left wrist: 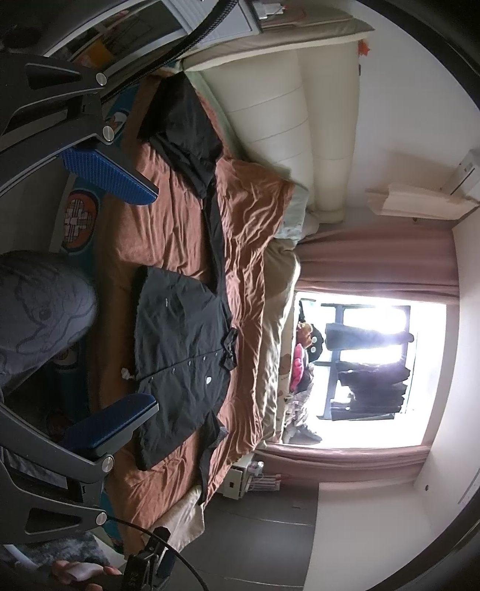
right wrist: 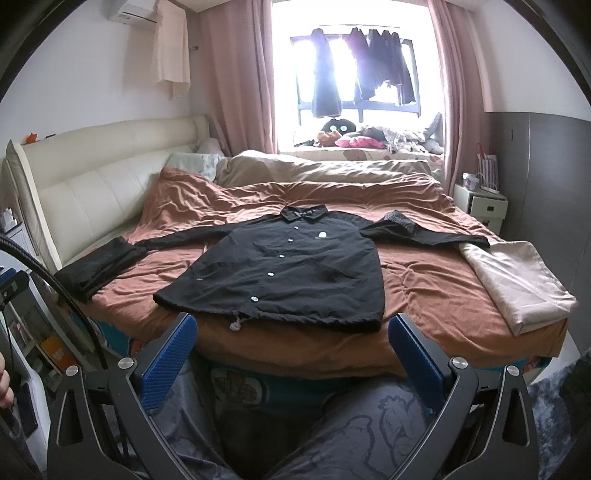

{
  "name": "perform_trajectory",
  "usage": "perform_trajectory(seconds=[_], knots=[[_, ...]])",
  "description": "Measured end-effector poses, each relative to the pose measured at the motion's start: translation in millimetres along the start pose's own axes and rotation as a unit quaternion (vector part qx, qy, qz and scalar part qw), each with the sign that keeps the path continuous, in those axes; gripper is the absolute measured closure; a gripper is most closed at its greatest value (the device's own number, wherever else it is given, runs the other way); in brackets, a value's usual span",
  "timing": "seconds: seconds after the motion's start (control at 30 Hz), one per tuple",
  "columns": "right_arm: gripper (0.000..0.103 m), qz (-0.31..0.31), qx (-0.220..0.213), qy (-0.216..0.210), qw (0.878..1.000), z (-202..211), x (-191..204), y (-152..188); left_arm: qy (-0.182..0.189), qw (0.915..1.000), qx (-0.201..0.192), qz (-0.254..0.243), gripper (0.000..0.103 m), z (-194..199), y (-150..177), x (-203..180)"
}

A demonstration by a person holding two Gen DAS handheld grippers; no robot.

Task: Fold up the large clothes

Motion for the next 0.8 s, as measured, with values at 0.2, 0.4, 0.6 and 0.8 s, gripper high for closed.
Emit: perform_trajectory(seconds=[0.2, 0.4, 0.6, 0.8], knots=[[0.0, -0.002, 0.001, 0.0, 1.0, 0.4, -0.6, 0.3, 0.0, 1.0, 0.0, 0.002, 0.0, -0.6, -1.1, 0.5], [0.0, 0.001, -0.002, 0.0, 1.0, 1.9, 0.4, -0.6, 0.002, 1.0, -0.001, 0.002, 0.0, 1.1, -2.4, -0.3], [0.0, 0.003, -0.002, 0.003, 1.0, 3.2, 2.4, -1.5, 0.003, 1.0, -0.007, 0.001, 0.0, 6.8, -4.8, -0.7], [0.0, 0.007, -0.004, 0.001, 1.0, 6.5, 4.6, -2.2, 0.001, 0.9999, -0.011, 0.004, 0.0, 11.7, -3.0, -0.6]])
Point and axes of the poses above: each gripper's, at about its wrist camera, not at the fingertips, and z roughly against the way its jaws point, x to its left, y to its underside, the point moved 5 cm from there along -z, roughly the way its jaws point, and after that the axes turned 6 degrees about -x, right-handed, at the moved point
